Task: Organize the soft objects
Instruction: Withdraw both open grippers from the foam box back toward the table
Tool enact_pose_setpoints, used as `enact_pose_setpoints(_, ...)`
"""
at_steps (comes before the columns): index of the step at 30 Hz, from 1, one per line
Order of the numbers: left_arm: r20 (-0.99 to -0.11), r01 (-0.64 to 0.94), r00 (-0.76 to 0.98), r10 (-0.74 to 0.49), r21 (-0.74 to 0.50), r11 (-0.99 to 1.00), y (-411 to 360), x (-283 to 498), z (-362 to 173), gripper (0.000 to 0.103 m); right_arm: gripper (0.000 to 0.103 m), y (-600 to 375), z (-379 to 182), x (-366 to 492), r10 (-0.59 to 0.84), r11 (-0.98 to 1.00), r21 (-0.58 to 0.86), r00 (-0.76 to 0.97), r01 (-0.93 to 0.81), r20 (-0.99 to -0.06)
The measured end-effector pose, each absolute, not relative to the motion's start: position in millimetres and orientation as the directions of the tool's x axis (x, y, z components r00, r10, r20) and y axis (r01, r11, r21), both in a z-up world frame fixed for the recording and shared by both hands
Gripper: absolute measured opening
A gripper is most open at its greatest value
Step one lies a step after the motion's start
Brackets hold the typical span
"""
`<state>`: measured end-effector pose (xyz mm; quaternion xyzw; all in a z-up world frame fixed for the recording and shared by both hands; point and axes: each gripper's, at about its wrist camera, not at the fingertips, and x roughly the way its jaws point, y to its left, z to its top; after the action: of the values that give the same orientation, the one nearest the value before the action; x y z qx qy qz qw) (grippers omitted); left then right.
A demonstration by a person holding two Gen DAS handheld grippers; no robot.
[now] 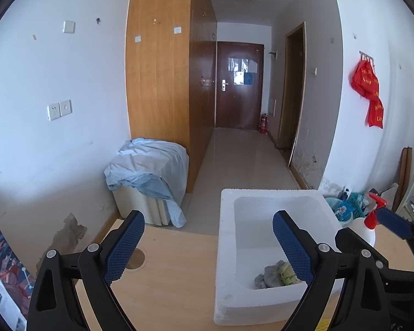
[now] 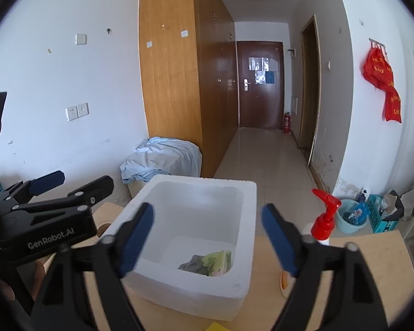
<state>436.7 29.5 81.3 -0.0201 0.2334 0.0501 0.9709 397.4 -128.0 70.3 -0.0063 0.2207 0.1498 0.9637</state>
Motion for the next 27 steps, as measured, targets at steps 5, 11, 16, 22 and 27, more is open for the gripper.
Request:
enact_pose_setpoints(5, -0.465, -0.123, 0.879, 0.107, -0.004, 0.992, 33.3, 428.6, 80.3, 0.094, 0.093, -126.9, 72.8, 391.6, 0.293, 0.953, 0.057, 0.855, -0.298, -0.427)
enact_pose_setpoints(11, -0.453, -0.157, 0.881, 0.137, -0.006, 0.988, 42.4, 403.1, 89.0, 0.094, 0.094, -125.6, 79.3, 372.5, 0.293, 0.952, 0.045, 0.859, -0.303, -0.421)
enact_pose_setpoints(16, -0.447, -0.191, 0.879, 0.169, -0.006, 0.982, 56.1, 375.4, 95.9, 0.094, 0.094, -131.7, 83.6, 353.9, 0.292, 0.953, 0.045, 0.863, -0.301, -0.413)
enact_pose_setpoints(22, -0.44, -0.195, 0.882, 0.169, -0.014, 0.981, 57.9, 342.8, 101.9, 0.094, 0.094, -136.4, 89.4, 335.3, 0.296, 0.952, 0.053, 0.867, -0.301, -0.4)
enact_pose_setpoints(27, -0.428, -0.18, 0.89, 0.158, -0.012, 0.984, 51.9, 313.6, 105.1, 0.094, 0.094, -142.6, 91.2, 316.0, 0.289, 0.956, 0.065, 0.876, -0.287, -0.387)
